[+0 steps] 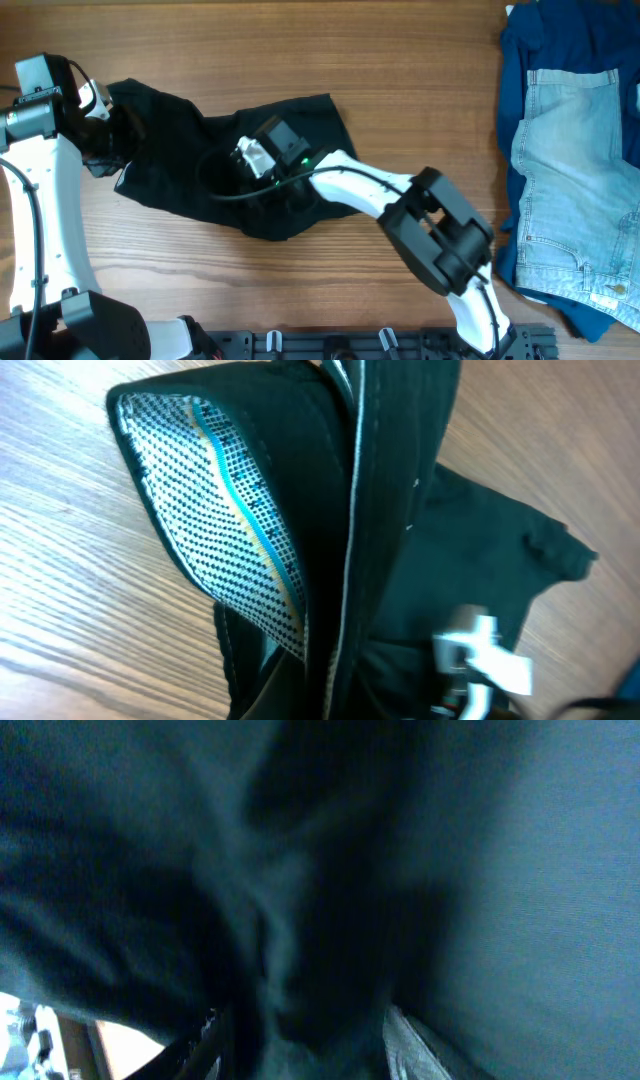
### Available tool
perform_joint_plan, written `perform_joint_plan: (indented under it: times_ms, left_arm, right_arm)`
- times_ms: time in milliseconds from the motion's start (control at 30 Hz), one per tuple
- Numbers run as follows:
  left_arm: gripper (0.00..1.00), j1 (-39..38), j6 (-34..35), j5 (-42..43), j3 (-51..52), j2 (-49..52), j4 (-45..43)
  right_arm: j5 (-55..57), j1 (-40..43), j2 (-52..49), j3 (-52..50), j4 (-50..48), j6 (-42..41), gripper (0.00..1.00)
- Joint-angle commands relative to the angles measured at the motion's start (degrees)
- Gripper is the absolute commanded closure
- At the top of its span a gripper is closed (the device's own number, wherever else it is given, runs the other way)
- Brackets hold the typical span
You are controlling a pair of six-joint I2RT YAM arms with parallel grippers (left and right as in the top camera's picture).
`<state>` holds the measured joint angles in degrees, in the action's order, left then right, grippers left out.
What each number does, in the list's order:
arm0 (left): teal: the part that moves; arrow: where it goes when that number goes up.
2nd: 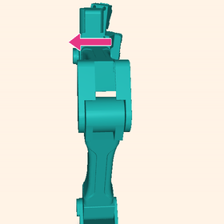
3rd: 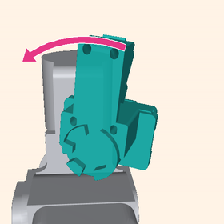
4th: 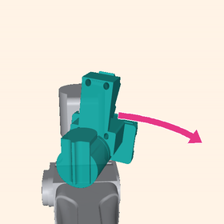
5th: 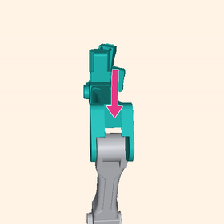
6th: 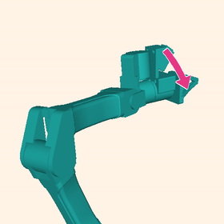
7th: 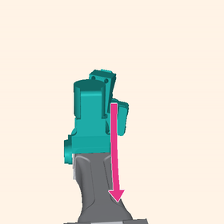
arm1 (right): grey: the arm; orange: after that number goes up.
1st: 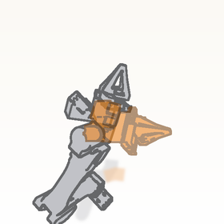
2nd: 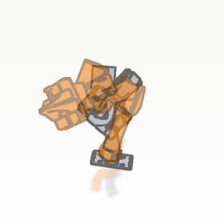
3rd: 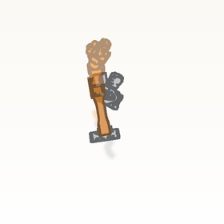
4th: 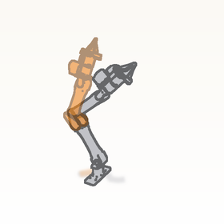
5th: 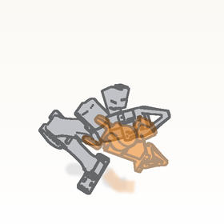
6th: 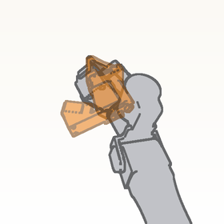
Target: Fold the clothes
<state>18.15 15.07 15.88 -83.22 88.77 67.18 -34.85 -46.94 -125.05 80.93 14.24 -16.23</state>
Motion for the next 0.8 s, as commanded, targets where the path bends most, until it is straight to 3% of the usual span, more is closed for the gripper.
perform_joint_plan:
  times_ms: [0, 133, 233, 300, 333, 400, 567, 767]
  left_arm:
    - [0.96, 0.0, -1.9, 10.7, -1.3, -3.0, -1.6]
    - [0.96, 0.0, -1.8, 17.1, -1.3, -4.7, -1.7]
    - [0.96, 0.0, -1.8, 19.1, -1.3, -5.3, -0.6]
    - [0.96, -0.1, -2.8, 19.0, -1.3, -5.3, 2.0]
    - [0.96, -0.7, -4.0, 19.0, -1.2, -5.3, 3.9]
    - [0.96, -1.7, -4.0, 19.0, -1.2, -5.3, 4.4]
    - [0.96, -7.1, -3.9, 19.0, -1.1, -4.8, 2.6]
    - [0.96, -14.7, 1.7, 14.5, -1.1, -2.6, -1.1]
  right_arm:
    - [-8.1, -1.6, -3.5, 0.2, -4.5, -3.1, 0.52]
    - [-10.6, -2.1, -3.5, 0.4, -13.6, -6.7, 0.51]
    - [-10.8, -1.5, -3.4, 1.0, -12.1, -4.8, 0.50]
    - [-10.1, 1.2, -2.4, 1.7, -6.4, -2.2, 0.42]
    - [-9.9, 4.9, -0.1, 3.3, 1.8, 1.6, 0.40]
    - [-5.0, 11.3, 4.0, 4.9, 14.3, 4.1, 0.40]
    - [12.1, 24.0, 7.3, 3.7, 34.8, 9.3, 0.38]
    - [14.6, 25.4, 7.1, -2.5, 35.1, 11.8, 0.38]
